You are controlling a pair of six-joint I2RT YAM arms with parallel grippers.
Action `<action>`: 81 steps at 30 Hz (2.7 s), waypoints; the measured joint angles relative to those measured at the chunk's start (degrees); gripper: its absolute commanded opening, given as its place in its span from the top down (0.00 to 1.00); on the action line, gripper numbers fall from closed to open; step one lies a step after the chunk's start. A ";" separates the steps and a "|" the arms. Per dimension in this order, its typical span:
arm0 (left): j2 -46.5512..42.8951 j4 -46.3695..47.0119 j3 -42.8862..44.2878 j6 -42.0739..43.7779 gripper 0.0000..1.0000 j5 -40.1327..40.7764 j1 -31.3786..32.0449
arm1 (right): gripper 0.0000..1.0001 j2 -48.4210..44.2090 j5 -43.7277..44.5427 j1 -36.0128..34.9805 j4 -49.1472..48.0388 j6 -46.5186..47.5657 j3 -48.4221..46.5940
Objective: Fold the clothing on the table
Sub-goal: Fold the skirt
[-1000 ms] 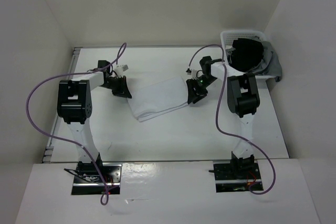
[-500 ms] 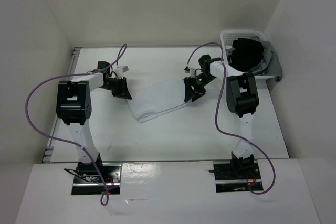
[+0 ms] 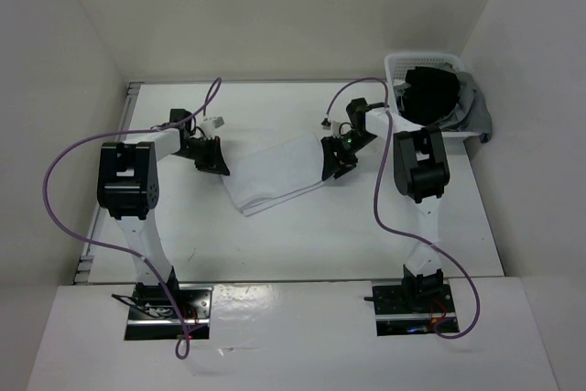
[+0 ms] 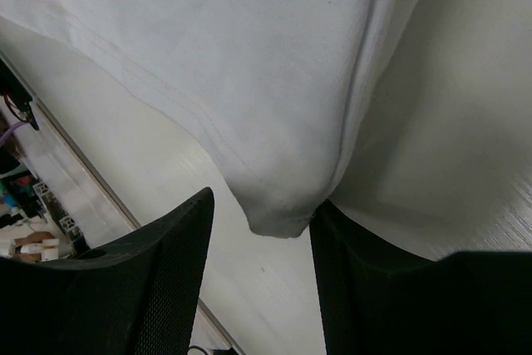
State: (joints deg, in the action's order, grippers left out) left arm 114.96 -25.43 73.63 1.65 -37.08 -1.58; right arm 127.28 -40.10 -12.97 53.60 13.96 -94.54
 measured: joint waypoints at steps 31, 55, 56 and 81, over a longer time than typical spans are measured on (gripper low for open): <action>-0.11 -2.08 -0.61 2.95 0.95 -2.05 0.00 | 0.50 3.23 -4.42 4.22 1.11 -0.42 -2.75; -0.11 -3.76 -0.68 4.37 0.95 -2.86 0.00 | 0.41 3.89 -8.13 4.44 1.84 0.76 -2.95; -0.11 -3.78 -0.68 4.37 0.95 -2.89 0.00 | 0.41 4.02 -8.46 4.44 1.90 0.85 -2.95; -0.11 -4.50 -0.90 4.48 0.95 -3.54 0.00 | 0.84 7.85 -11.19 4.46 4.26 1.95 -4.15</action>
State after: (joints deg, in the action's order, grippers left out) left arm 114.85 -29.93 72.73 6.13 -40.62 -1.58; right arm 135.13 -51.29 -8.51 57.87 15.90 -98.70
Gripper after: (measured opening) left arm 0.101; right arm 0.247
